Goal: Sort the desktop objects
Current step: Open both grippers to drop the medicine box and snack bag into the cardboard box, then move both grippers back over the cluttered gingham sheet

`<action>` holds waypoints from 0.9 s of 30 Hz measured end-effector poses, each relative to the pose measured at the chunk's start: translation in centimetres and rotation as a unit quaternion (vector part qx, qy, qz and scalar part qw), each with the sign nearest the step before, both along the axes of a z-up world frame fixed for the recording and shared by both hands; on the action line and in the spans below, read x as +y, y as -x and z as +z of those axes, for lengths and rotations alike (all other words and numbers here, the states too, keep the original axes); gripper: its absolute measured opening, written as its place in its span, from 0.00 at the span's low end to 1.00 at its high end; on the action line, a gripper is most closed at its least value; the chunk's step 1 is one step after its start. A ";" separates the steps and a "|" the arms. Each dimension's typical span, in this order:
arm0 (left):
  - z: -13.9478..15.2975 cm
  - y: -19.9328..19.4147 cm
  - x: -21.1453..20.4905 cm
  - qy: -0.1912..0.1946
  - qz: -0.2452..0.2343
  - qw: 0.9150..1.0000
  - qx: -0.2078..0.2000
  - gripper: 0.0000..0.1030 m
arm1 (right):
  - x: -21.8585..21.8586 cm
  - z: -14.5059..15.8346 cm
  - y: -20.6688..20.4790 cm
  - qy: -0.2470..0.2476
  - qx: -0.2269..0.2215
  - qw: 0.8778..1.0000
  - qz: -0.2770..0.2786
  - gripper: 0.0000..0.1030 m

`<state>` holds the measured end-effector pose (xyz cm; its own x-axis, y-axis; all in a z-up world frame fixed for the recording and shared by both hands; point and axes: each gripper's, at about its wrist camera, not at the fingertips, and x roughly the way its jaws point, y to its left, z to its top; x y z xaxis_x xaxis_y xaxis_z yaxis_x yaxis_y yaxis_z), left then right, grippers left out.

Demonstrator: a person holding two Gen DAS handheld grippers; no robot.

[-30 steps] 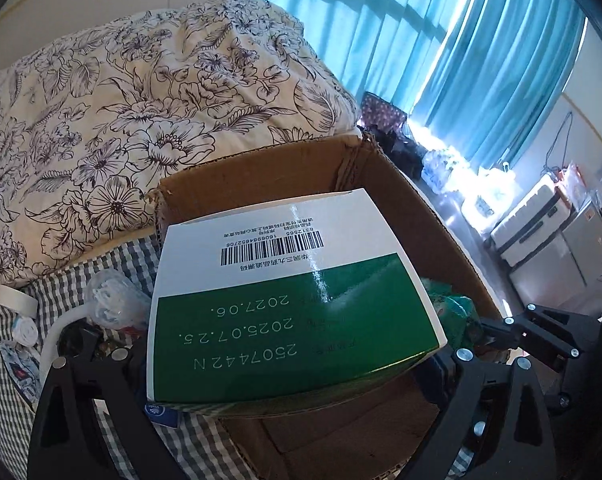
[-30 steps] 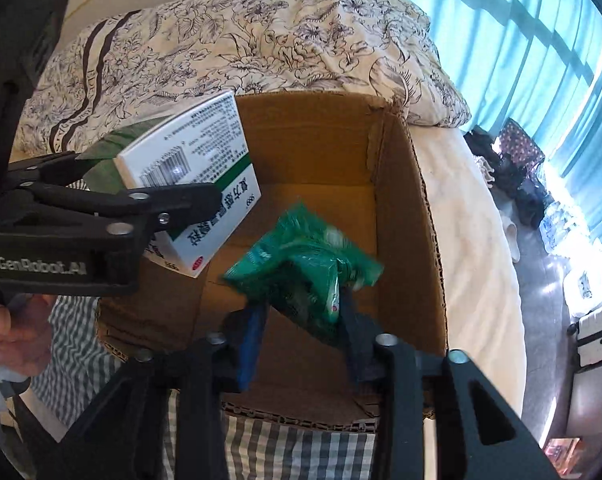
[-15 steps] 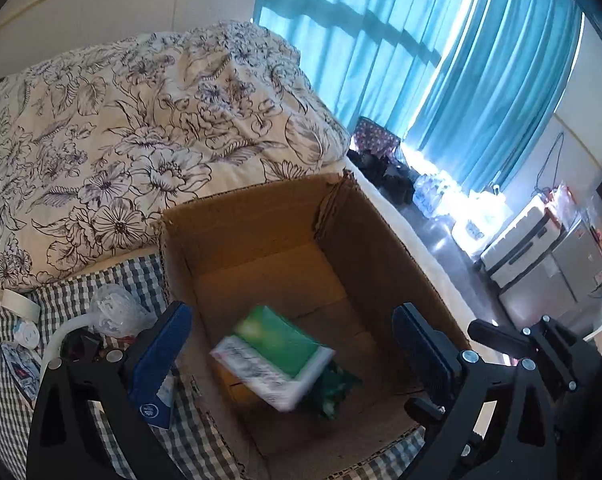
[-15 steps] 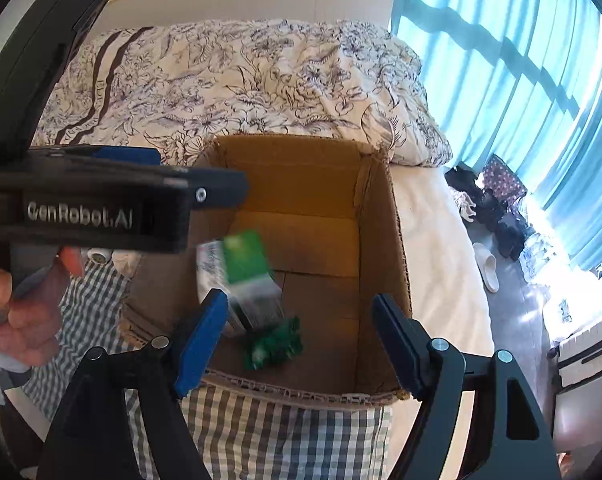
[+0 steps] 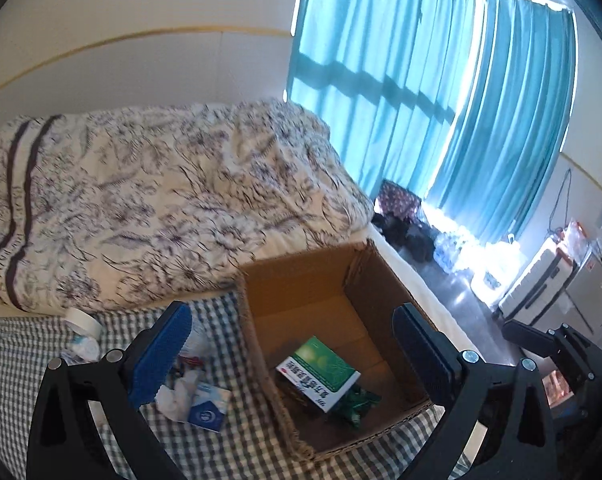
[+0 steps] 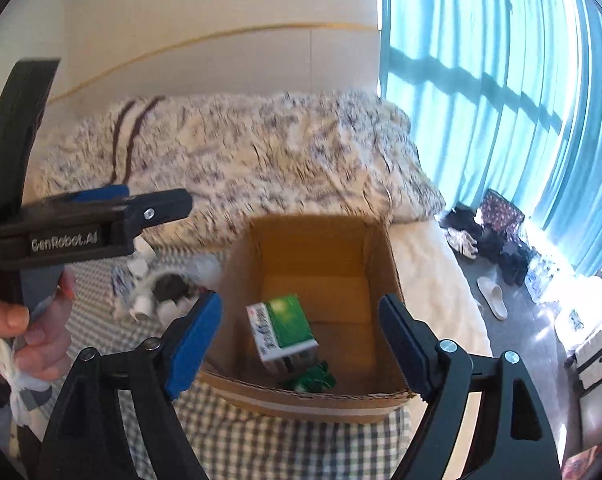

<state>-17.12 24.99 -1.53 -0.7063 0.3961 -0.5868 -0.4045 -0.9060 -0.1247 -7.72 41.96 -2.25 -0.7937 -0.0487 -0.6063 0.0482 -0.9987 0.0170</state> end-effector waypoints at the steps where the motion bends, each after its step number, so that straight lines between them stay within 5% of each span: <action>1: 0.6 -0.6 -0.9 -0.001 0.005 1.000 0.010 1.00 | -0.4 0.4 -0.3 0.003 0.006 1.000 0.001 0.80; 15: 5.9 -6.0 -14.6 0.000 0.093 0.991 0.092 1.00 | -8.2 5.4 -3.1 0.058 0.076 0.995 0.018 0.84; 27: 6.0 -7.9 -25.3 0.020 0.183 0.977 0.109 1.00 | -15.0 6.9 -2.8 0.063 0.092 0.992 0.049 0.95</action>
<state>-9.21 -0.35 4.51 -0.9065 0.0728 -0.4158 -0.0650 -0.9973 -0.0329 -4.92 26.95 4.62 -0.8782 -0.1984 -0.4353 0.1599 -0.9793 0.1238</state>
